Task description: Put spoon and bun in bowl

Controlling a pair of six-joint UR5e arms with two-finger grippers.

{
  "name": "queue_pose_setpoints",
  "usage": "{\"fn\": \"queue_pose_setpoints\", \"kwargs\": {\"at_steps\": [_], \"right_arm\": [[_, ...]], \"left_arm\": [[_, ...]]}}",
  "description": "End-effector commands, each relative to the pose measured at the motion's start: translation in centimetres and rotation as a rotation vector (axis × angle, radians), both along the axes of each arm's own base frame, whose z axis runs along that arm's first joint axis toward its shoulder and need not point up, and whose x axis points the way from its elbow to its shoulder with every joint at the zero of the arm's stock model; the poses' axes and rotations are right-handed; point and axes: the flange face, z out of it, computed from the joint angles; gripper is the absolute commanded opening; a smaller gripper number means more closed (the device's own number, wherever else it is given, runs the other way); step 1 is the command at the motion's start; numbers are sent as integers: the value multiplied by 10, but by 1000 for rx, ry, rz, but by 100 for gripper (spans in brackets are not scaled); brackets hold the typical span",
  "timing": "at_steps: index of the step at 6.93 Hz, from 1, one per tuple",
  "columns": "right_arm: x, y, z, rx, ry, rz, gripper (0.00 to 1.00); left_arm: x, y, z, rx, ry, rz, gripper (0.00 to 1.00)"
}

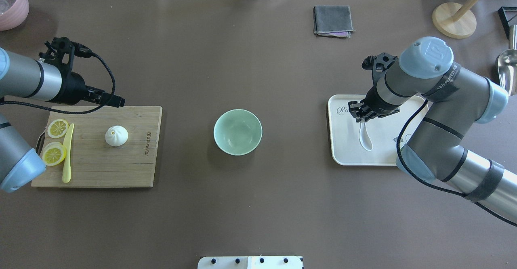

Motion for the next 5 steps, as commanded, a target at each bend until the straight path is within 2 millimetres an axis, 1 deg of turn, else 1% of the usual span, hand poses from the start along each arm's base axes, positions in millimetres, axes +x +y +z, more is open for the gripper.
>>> {"fn": "queue_pose_setpoints", "kwargs": {"at_steps": [1, 2, 3, 4, 5], "right_arm": [[1, 2, -37, 9, -23, 9, 0], [-5, -1, -57, 25, -42, 7, 0], [-7, -2, -65, 36, -53, 7, 0], [-7, -4, -71, 45, -63, 9, 0], [-10, -5, -83, 48, -76, 14, 0]], "left_arm": [[16, 25, 23, -18, -40, 37, 98], [29, 37, 31, -27, -51, 70, 98], [36, 44, 32, -28, -53, 89, 98], [45, 52, 34, -27, -58, 105, 88], [46, 52, 33, -47, -53, 86, 34]]}}
